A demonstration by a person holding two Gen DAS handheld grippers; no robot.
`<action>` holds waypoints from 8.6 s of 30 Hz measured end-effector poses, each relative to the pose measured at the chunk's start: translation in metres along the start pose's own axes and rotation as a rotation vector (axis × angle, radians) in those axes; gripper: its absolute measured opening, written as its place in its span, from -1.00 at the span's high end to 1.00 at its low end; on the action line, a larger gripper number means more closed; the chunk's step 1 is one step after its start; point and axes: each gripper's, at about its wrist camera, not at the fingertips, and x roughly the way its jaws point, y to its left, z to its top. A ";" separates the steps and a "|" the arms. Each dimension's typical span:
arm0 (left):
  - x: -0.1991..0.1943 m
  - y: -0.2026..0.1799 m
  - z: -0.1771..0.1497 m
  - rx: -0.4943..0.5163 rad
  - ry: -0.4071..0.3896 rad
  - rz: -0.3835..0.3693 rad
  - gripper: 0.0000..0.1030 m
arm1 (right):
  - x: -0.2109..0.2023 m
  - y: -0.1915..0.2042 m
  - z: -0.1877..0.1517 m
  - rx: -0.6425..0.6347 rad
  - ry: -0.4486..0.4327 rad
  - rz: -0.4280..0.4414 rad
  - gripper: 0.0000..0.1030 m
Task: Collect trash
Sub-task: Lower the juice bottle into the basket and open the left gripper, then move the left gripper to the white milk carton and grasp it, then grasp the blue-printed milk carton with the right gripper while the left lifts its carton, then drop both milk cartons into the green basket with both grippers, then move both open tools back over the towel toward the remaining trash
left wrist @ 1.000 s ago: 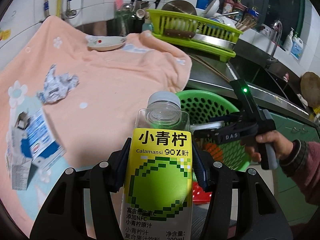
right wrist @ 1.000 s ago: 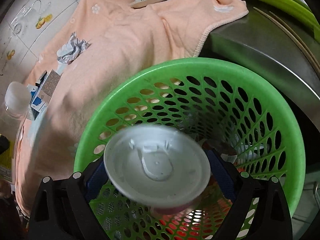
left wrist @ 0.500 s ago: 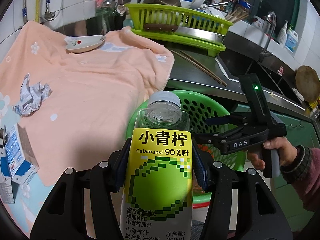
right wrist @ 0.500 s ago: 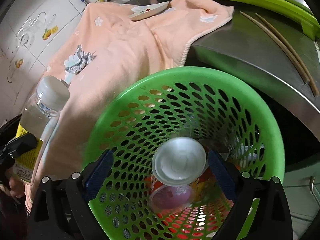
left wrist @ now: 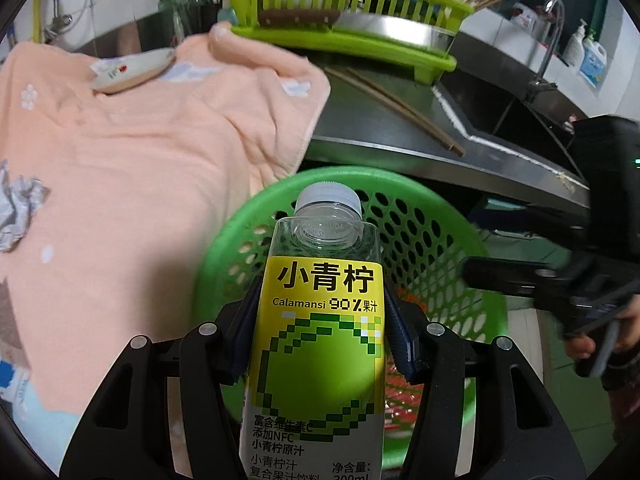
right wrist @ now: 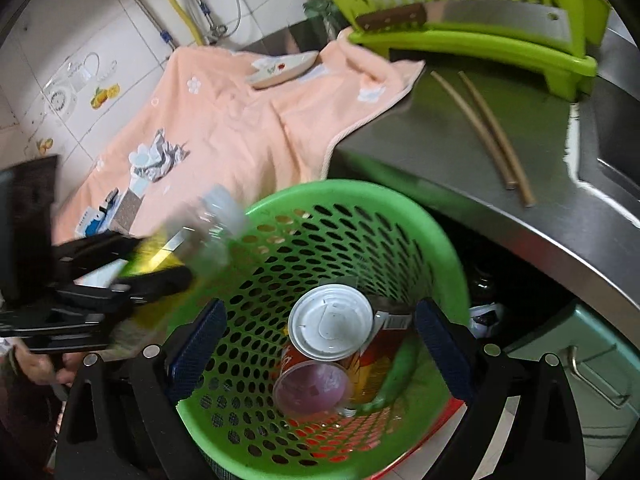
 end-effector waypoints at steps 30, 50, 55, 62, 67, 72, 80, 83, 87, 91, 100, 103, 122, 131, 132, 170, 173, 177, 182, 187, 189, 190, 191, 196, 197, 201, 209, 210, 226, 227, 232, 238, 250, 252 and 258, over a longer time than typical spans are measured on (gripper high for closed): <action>-0.048 0.037 -0.027 -0.052 -0.061 0.104 -0.23 | -0.003 0.042 0.003 -0.087 -0.020 0.058 -0.79; -0.186 0.190 -0.090 -0.074 -0.146 0.373 -0.66 | 0.043 0.170 0.031 -0.317 0.054 0.175 -0.79; -0.191 0.228 -0.098 -0.052 -0.118 0.368 -0.81 | 0.056 0.199 0.034 -0.360 0.076 0.185 -0.79; -0.181 0.264 -0.105 -0.007 -0.062 0.312 -0.85 | 0.073 0.222 0.037 -0.395 0.105 0.192 -0.79; -0.170 0.278 -0.108 0.029 -0.031 0.278 -0.85 | 0.085 0.230 0.038 -0.409 0.126 0.186 -0.79; -0.162 0.288 -0.106 0.054 -0.032 0.241 -0.85 | 0.093 0.236 0.039 -0.414 0.144 0.181 -0.79; -0.147 0.294 -0.103 0.079 -0.028 0.164 -0.85 | 0.105 0.245 0.040 -0.429 0.167 0.169 -0.79; -0.146 0.292 -0.106 0.083 -0.046 0.148 -0.79 | 0.110 0.250 0.041 -0.434 0.173 0.169 -0.79; -0.149 0.291 -0.110 0.061 -0.076 0.147 -0.74 | 0.118 0.256 0.044 -0.443 0.178 0.172 -0.79; -0.156 0.288 -0.115 0.013 -0.105 0.164 -0.59 | 0.124 0.266 0.049 -0.467 0.176 0.180 -0.79; -0.175 0.283 -0.124 -0.132 -0.140 0.248 -0.52 | 0.137 0.292 0.072 -0.472 0.164 0.224 -0.79; -0.185 0.281 -0.128 -0.182 -0.145 0.288 -0.49 | 0.143 0.304 0.078 -0.482 0.168 0.234 -0.79; -0.222 0.274 -0.157 -0.386 -0.186 0.324 -0.46 | 0.227 0.374 0.089 -0.503 0.275 0.141 -0.78; -0.216 0.264 -0.154 -0.390 -0.190 0.298 -0.46 | 0.237 0.361 0.088 -0.472 0.294 0.101 -0.31; -0.214 0.263 -0.153 -0.389 -0.189 0.295 -0.46 | 0.235 0.360 0.088 -0.476 0.290 0.099 -0.29; -0.145 0.115 -0.077 -0.176 -0.163 0.060 -0.46 | 0.065 0.095 0.034 -0.125 0.121 -0.068 -0.25; -0.134 0.098 -0.066 -0.148 -0.151 0.035 -0.46 | 0.066 0.065 0.025 -0.073 0.137 -0.101 -0.25; -0.120 0.079 -0.055 -0.116 -0.132 0.009 -0.46 | 0.072 0.043 0.017 -0.045 0.148 -0.144 -0.26; -0.097 0.055 -0.042 -0.080 -0.096 -0.022 -0.46 | 0.072 0.023 0.012 -0.008 0.150 -0.150 -0.26; -0.070 0.035 -0.033 -0.056 -0.052 -0.052 -0.46 | 0.062 0.011 0.008 0.009 0.132 -0.145 -0.38; -0.058 0.027 -0.029 -0.046 -0.033 -0.060 -0.46 | 0.056 0.010 0.009 0.013 0.121 -0.142 -0.39; -0.054 0.024 -0.028 -0.044 -0.027 -0.063 -0.46 | 0.051 0.009 0.008 0.015 0.113 -0.140 -0.39; -0.049 0.020 -0.027 -0.043 -0.018 -0.068 -0.46 | 0.048 0.009 0.007 0.016 0.106 -0.139 -0.41; -0.022 0.006 -0.021 -0.046 0.030 -0.078 -0.46 | 0.024 0.002 0.005 0.022 0.059 -0.137 -0.44; -0.016 0.004 -0.020 -0.049 0.042 -0.077 -0.46 | 0.020 0.001 0.005 0.021 0.053 -0.138 -0.45; 0.003 0.000 -0.020 -0.064 0.093 -0.070 -0.47 | 0.003 -0.003 0.003 0.017 0.019 -0.143 -0.54; 0.018 -0.005 -0.029 -0.079 0.151 -0.077 -0.50 | -0.005 -0.012 -0.002 0.046 0.004 -0.123 -0.57; 0.018 -0.005 -0.030 -0.078 0.152 -0.076 -0.51 | -0.005 -0.012 -0.002 0.048 0.005 -0.120 -0.57; -0.044 0.040 -0.047 -0.128 0.065 -0.012 -0.53 | 0.010 0.030 0.022 -0.026 0.014 -0.065 -0.58; -0.049 0.046 -0.048 -0.135 0.058 -0.004 -0.53 | 0.013 0.037 0.026 -0.041 0.015 -0.061 -0.58; -0.077 0.078 -0.060 -0.180 0.020 0.042 -0.53 | 0.026 0.069 0.044 -0.097 0.023 -0.021 -0.61; -0.106 0.120 -0.079 -0.245 -0.010 0.105 -0.53 | 0.052 0.109 0.070 -0.162 0.047 0.034 -0.65; -0.147 0.207 -0.108 -0.332 -0.048 0.219 -0.57 | 0.133 0.205 0.129 -0.282 0.101 0.142 -0.75; -0.153 0.222 -0.110 -0.341 -0.057 0.238 -0.58 | 0.147 0.220 0.139 -0.305 0.104 0.145 -0.76; -0.164 0.257 -0.116 -0.350 -0.066 0.282 -0.58 | 0.188 0.264 0.160 -0.405 0.110 0.154 -0.80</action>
